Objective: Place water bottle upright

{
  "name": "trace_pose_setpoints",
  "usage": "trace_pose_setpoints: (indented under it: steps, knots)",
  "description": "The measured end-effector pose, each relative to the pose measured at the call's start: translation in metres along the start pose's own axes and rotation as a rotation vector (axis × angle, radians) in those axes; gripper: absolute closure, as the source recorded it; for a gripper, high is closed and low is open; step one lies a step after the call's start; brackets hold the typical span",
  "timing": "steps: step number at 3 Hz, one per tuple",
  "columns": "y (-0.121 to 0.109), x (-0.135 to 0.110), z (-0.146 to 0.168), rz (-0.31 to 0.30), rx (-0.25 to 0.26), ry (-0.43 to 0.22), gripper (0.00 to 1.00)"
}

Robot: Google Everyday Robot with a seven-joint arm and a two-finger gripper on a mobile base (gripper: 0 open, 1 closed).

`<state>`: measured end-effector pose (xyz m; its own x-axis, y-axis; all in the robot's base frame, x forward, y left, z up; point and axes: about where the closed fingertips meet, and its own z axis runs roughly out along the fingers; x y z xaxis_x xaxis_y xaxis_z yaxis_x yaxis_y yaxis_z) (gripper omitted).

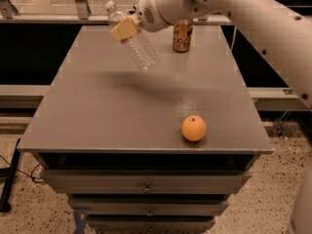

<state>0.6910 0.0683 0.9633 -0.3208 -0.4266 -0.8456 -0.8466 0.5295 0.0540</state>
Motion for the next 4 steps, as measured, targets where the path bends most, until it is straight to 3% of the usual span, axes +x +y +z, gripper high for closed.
trace_pose_setpoints:
  steps: [1,2,4]
  knots:
    - [-0.008,0.003,-0.029,0.002,-0.047,-0.186,1.0]
    - [-0.027,0.011,-0.068,-0.039,-0.059,-0.319,1.0]
    - [-0.037,0.044,-0.111,-0.172,-0.091,-0.493,1.0]
